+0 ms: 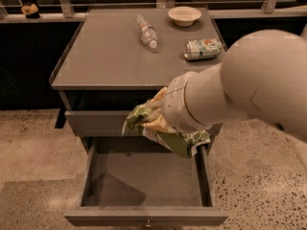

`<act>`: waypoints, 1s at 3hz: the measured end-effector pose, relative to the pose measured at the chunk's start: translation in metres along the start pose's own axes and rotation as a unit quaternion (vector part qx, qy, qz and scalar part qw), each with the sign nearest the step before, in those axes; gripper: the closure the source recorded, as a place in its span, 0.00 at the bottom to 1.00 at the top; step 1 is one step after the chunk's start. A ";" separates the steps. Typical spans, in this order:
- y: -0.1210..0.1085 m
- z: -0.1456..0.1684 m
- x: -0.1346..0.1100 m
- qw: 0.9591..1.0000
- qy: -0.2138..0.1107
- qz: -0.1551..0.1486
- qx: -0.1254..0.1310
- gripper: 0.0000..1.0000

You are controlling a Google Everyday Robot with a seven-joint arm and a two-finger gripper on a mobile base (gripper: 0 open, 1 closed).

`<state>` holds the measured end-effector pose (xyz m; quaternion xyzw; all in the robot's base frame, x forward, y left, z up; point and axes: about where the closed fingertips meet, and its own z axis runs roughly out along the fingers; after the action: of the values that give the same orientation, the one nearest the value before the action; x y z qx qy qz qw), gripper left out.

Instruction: Place green jalapeno chip bag into middle drawer

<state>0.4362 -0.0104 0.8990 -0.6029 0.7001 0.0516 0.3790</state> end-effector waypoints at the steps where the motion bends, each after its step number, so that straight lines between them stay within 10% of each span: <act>1: -0.013 0.038 0.033 0.999 0.039 0.026 0.005 1.00; 3: -0.026 0.070 0.058 0.994 0.073 0.072 0.022 1.00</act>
Offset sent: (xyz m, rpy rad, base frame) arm 0.0872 -0.0280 -0.1228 -0.0783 0.1301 -0.2713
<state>0.4925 -0.0274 0.8251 -0.5446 0.7685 0.0188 0.3353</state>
